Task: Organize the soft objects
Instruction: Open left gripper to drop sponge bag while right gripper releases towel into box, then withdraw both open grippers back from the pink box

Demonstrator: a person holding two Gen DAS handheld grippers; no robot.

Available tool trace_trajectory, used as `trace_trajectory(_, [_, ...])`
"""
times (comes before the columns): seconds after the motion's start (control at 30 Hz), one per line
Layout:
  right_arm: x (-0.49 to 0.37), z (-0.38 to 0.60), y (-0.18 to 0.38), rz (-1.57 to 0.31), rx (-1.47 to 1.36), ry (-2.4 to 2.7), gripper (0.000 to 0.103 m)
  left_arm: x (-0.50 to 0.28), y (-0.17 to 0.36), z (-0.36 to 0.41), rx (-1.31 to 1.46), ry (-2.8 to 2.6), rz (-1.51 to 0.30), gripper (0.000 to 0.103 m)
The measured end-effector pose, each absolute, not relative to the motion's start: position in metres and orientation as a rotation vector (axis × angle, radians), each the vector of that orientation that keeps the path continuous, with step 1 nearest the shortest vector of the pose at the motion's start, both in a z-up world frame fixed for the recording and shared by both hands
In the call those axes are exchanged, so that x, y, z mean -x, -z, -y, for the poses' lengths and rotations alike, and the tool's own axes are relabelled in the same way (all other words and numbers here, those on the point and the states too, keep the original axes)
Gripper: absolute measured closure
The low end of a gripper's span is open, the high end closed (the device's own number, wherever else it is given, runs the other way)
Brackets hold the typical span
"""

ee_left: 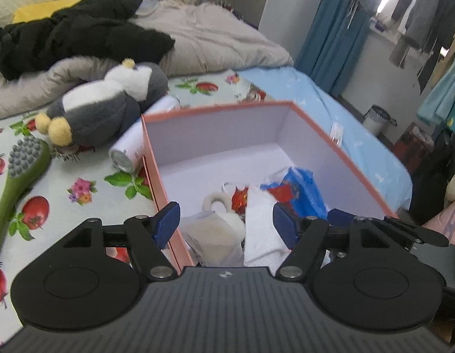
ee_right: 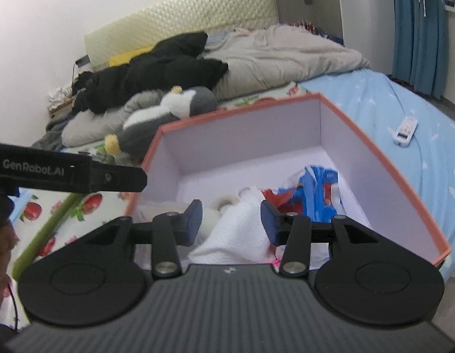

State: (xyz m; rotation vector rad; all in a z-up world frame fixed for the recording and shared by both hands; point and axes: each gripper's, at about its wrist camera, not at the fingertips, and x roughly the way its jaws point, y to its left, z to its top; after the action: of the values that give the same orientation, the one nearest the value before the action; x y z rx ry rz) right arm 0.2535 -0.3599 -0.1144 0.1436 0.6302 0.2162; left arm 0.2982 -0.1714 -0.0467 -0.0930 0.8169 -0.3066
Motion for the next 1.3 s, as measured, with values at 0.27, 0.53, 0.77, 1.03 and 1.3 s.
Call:
trace_trajectory(0.27, [-0.220, 0.350, 0.055, -0.548, -0.152, -0.225, 0.056, -0.258, -0.027, 0.142, 0.102, 0.314, -0.709, 0.029])
trace_trajectory(0.53, [-0.177, 0.337, 0.008, -0.510, -0.157, -0.231, 0.056, -0.190, -0.083, 0.123, 0.108, 0.316, -0.607, 0.029])
trace_trajectory(0.77, [-0.134, 0.326, -0.017, -0.480, -0.136, -0.238, 0.056, -0.135, -0.111, 0.104, 0.137, 0.306, -0.551, 0.029])
trace_trajectory(1.03, [-0.099, 0.325, -0.035, -0.456, -0.130, -0.248, 0.056, -0.083, -0.130, 0.098, 0.130, 0.312, -0.500, 0.029])
trace_trajectory(1.3, [-0.070, 0.332, -0.028, -0.466, -0.139, -0.187, 0.056, -0.053, -0.115, 0.098, 0.144, 0.319, -0.526, 0.029])
